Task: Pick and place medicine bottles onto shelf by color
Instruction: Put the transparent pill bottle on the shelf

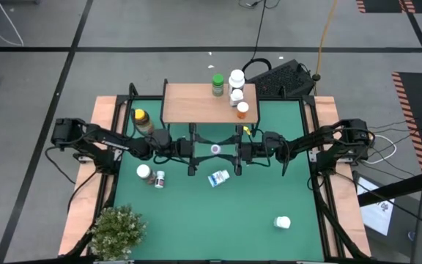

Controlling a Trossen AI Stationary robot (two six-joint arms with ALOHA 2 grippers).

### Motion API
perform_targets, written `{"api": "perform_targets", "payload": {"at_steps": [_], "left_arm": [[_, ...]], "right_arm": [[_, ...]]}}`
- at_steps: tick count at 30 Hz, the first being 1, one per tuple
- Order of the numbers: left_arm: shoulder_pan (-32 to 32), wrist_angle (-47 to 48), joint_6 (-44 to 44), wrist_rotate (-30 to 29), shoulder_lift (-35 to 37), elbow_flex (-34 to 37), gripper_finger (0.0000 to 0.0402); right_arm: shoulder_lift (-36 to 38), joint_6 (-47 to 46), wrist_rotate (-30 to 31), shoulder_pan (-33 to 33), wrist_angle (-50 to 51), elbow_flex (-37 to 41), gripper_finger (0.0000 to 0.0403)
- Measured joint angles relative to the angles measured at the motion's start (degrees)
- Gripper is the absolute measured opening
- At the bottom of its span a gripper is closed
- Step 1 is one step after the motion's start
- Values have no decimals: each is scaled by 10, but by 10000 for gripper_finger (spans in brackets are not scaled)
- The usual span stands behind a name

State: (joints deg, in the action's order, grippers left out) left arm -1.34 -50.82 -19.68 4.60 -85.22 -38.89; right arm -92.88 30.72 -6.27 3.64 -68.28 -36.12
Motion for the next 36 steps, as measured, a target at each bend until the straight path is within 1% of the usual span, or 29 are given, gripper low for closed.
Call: {"api": "perform_targets", "payload": {"at_steps": [4, 20, 26, 36], "left_arm": [[-1, 1, 3, -2, 0, 0, 215], [7, 0, 2, -1, 0, 0, 212], [14, -22, -2, -1, 0, 0, 211], [15, -28, -6, -1, 0, 0, 211]], "right_arm": [[0, -1, 0, -1, 0, 0, 173], [0, 1, 0, -18, -5, 0, 173], [0, 6, 0, -19, -5, 0, 173], [0, 5, 1, -18, -1, 0, 173]]}}
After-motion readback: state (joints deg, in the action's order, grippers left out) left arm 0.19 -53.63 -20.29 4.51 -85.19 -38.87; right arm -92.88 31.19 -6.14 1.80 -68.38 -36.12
